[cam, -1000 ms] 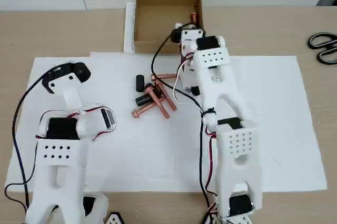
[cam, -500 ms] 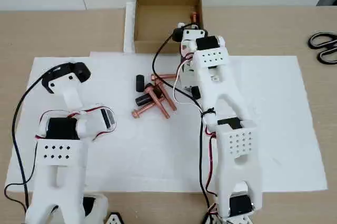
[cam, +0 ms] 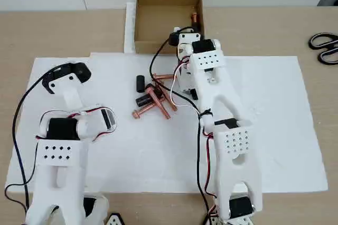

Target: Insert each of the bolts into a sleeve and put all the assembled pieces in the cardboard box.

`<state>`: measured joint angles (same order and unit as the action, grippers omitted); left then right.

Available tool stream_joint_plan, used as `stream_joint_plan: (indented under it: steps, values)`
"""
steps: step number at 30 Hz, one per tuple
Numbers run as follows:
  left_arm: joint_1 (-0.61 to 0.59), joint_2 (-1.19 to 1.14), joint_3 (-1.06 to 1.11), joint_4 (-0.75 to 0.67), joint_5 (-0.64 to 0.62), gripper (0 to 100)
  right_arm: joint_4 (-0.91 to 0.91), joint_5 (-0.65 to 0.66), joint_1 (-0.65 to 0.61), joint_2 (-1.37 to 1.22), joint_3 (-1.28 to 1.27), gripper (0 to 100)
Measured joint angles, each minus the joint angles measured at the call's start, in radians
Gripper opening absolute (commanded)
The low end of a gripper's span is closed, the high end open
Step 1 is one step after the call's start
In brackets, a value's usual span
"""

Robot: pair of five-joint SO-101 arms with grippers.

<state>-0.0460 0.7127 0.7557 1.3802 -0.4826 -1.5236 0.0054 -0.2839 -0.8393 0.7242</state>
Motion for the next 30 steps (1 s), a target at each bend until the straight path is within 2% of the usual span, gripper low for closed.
stream_joint_plan:
  steps: [13,18,22,25,30]
  values:
    - [0.000,0.000,0.000,0.000,0.000,13,0.002,0.046,-0.002,0.021,-0.002,18.8]
    - [0.000,0.000,0.000,0.000,0.000,13,0.002,0.049,0.000,0.023,-0.002,8.6]
    - [0.000,0.000,0.000,0.000,0.000,13,0.003,0.063,0.002,0.023,-0.002,7.1]
    - [0.000,0.000,0.000,0.000,0.000,13,0.003,0.084,0.002,0.020,-0.002,2.2]
    - [0.000,0.000,0.000,0.000,0.000,13,0.005,0.086,0.002,0.018,-0.002,1.7]
